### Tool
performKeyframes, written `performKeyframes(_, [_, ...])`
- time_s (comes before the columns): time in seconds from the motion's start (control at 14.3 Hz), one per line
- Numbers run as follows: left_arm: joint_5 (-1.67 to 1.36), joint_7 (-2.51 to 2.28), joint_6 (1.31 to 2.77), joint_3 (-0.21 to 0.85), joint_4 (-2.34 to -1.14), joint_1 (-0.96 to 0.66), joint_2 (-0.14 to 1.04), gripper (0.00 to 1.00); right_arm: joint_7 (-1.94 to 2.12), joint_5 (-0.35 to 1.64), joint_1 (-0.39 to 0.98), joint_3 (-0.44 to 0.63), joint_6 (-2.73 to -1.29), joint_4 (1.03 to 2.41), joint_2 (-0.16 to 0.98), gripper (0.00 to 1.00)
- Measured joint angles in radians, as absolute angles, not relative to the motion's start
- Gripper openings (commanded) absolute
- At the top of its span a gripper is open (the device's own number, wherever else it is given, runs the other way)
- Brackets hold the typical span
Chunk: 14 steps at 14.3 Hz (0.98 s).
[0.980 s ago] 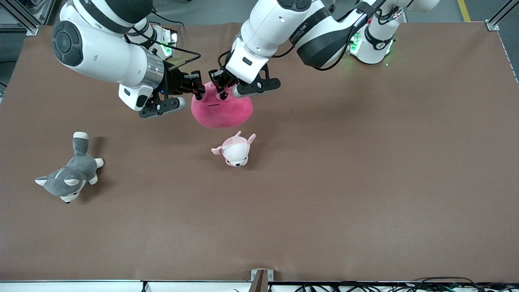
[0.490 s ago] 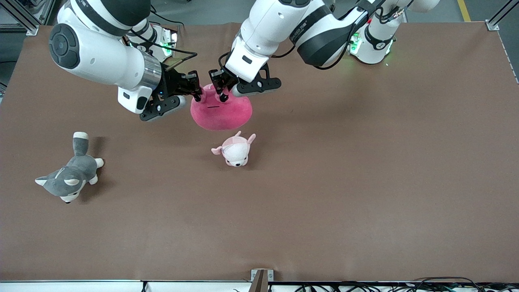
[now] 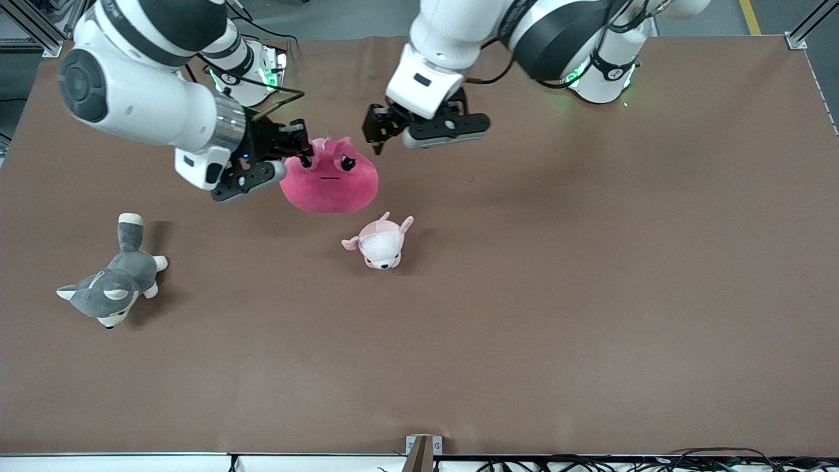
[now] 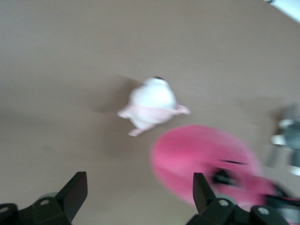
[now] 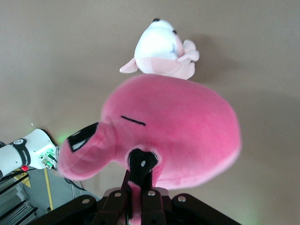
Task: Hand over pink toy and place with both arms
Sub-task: 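Open the left gripper and withdraw it while the right gripper carries the plush, then lower the plush beside the grey cat with the right gripper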
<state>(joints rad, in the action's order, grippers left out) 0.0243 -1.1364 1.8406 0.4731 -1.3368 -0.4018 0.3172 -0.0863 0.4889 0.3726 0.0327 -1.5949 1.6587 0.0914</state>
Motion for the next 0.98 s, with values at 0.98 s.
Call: performKeyframes(0.98, [0.029, -0.351, 1.526, 0.468, -1.447, 0.244, 0.166, 1.0, 0.134, 0.488, 0.02, 0.042, -1.594, 1.645, 0.257, 0.02])
